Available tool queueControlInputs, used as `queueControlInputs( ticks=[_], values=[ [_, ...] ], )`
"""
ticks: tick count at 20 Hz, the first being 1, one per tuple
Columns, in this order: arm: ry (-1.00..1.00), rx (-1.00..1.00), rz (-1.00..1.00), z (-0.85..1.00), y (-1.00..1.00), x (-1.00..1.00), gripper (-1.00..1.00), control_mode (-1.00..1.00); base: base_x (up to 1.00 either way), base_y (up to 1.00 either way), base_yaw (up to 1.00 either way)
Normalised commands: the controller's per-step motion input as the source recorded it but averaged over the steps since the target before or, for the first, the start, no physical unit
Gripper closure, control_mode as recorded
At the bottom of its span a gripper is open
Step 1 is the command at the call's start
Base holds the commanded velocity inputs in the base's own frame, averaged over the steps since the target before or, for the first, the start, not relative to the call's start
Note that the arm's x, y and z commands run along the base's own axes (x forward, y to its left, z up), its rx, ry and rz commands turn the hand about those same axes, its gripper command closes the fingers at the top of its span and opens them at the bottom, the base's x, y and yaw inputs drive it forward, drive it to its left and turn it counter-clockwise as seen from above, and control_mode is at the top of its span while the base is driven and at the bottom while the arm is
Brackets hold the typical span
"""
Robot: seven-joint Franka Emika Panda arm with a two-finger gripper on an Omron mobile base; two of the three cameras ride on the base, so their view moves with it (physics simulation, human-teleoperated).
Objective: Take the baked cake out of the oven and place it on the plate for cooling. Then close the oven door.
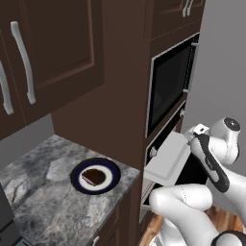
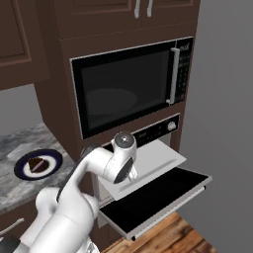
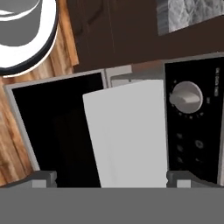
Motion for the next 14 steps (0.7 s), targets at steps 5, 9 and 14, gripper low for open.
queueControlInputs(
  ticks=[5, 9, 14],
  values=[
    [0.00, 0.00, -0.12, -0.30, -0.21, 0.24, -1.00, -1.00, 0.00, 0.00, 0.00],
    [0.02, 0.00, -0.11, -0.36, -0.42, 0.17, -1.00, -1.00, 0.00, 0.00, 0.00],
    [0.07, 0.03, -0.01, -0.24, -0.65, 0.04, -1.00, -1.00, 0.00, 0.00, 0.00]
  ],
)
